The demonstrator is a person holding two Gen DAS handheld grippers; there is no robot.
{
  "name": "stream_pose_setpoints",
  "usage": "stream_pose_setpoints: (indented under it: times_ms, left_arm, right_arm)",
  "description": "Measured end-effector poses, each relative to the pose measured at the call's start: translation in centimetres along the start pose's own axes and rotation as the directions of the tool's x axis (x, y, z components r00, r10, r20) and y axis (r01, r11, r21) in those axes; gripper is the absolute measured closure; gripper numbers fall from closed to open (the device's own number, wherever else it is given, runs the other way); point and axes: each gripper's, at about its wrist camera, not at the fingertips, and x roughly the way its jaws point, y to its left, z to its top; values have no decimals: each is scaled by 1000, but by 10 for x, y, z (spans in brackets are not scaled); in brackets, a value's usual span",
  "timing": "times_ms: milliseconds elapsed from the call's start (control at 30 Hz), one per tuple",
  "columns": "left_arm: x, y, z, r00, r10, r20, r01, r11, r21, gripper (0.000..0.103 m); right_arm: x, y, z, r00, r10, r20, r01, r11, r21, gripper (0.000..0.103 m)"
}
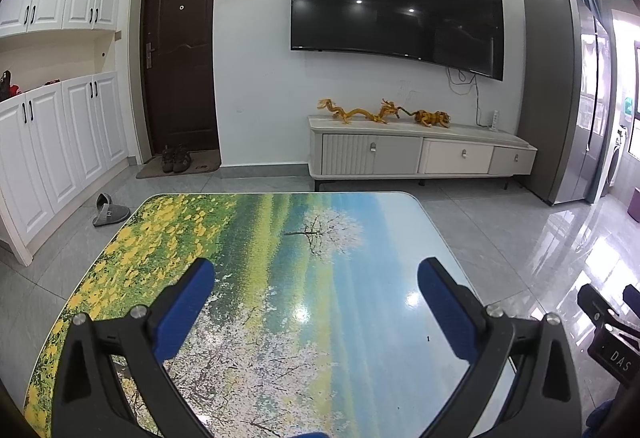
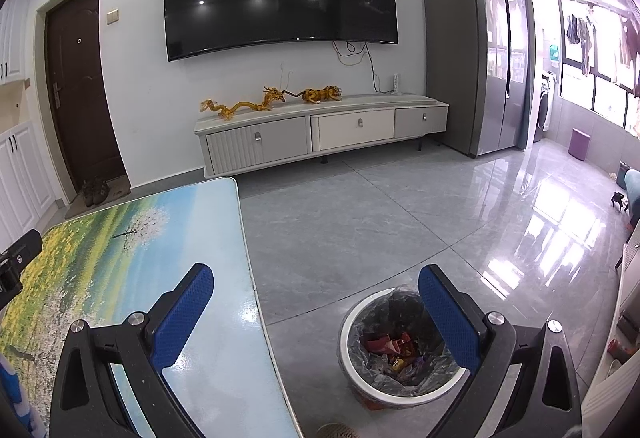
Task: Collect trash
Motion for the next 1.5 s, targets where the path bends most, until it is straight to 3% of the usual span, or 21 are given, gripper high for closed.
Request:
stream_pose_setpoints:
  times_ms: [900, 1500]
  left_arm:
    - [4, -33, -10, 996, -80, -48, 83, 993, 81, 1]
    - [10, -43, -13, 995, -74, -66, 80, 992, 93, 1]
  right_arm:
    - [5, -10, -6, 1000, -26, -11, 27, 999, 28, 0]
    - [18, -20, -12, 999, -42, -33, 44, 998, 48, 0]
